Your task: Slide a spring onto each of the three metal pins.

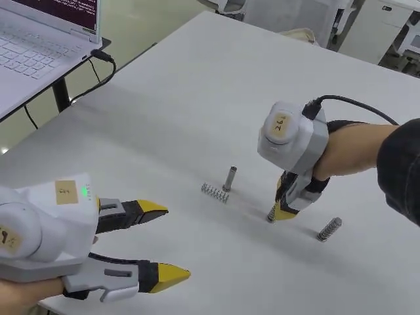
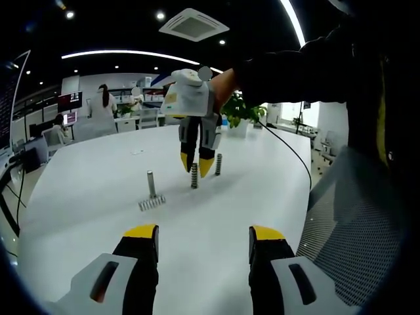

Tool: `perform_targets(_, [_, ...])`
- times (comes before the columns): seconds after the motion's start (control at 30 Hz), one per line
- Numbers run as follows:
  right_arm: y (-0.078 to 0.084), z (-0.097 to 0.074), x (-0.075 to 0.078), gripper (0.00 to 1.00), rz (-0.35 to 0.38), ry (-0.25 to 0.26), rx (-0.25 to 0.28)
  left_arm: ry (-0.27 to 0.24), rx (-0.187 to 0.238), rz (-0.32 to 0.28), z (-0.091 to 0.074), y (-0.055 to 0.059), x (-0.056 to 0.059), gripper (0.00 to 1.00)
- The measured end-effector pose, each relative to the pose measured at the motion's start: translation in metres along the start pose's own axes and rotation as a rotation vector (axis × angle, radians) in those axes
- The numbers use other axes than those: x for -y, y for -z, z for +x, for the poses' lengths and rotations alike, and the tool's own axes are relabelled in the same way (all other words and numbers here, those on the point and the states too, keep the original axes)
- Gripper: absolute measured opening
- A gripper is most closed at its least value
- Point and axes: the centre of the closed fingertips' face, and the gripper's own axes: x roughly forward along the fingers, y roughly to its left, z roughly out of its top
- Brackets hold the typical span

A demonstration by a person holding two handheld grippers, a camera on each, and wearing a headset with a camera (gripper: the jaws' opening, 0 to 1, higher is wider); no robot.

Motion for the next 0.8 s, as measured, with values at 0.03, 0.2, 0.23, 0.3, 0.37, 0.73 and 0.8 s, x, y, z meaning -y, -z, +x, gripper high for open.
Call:
perform_targets(0.03, [0.000, -0.001, 0.000, 0.22, 0.000, 0.002, 0.002, 0.000, 0.000, 0.000, 0.000, 0.000, 0.000, 0.51])
perform_targets(0.2, [0.001, -0.002, 0.000, 0.27, 0.010, 0.005, 0.012, 0.003, -0.001, 0.002, 0.001, 0.000, 0.000, 0.51])
perform_targets(0.23, [0.002, -0.003, 0.000, 0.27, 0.014, 0.008, 0.017, 0.004, -0.002, 0.002, 0.001, 0.000, 0.000, 0.51])
perform_targets(0.3, [0.003, -0.004, 0.000, 0.28, 0.018, 0.010, 0.019, 0.005, -0.003, 0.001, 0.001, 0.000, 0.000, 0.51])
perform_targets(0.37, [0.005, -0.005, 0.000, 0.28, 0.023, 0.012, 0.022, 0.005, -0.003, 0.001, 0.001, 0.000, -0.001, 0.51])
perform_targets(0.73, [0.014, -0.017, 0.003, 0.29, 0.069, 0.041, 0.074, 0.011, -0.009, 0.007, 0.003, -0.001, 0.000, 0.51])
perform_targets(0.8, [0.015, -0.020, 0.003, 0.29, 0.083, 0.043, 0.085, 0.012, -0.009, 0.007, 0.003, -0.001, 0.000, 0.51])
